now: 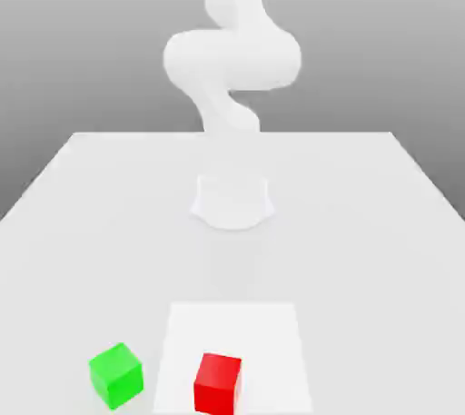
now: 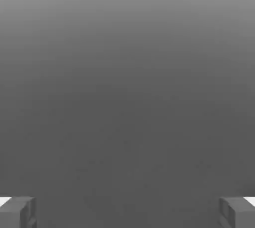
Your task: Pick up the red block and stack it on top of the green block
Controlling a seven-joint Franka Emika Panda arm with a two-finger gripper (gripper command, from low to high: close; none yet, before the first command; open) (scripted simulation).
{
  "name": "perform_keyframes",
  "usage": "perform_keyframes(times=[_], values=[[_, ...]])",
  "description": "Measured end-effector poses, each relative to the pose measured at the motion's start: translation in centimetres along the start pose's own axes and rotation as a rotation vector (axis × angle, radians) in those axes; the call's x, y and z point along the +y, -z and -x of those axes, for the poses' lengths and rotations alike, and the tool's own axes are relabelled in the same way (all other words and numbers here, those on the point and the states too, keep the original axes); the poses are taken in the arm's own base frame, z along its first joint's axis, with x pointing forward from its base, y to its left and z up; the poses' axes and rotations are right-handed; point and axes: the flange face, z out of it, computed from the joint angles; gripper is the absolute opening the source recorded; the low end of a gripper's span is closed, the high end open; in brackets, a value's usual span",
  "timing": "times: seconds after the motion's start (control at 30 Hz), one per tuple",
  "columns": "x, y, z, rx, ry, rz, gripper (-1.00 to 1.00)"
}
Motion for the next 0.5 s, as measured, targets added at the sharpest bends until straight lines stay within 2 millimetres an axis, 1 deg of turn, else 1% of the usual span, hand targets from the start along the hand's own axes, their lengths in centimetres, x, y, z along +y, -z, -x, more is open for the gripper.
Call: perform_keyframes(times=[0.1,0.23,0.37,0.5], values=[[0.5,-6.2,0.2,-0.058,-0.022,0.069,0.00],[1.9,-14.0,1.3,-0.132,-0.049,0.158,0.00],[4.3,-21.2,3.1,-0.204,-0.077,0.248,0.00],[7.4,-27.9,5.6,-0.274,-0.105,0.338,0.00]])
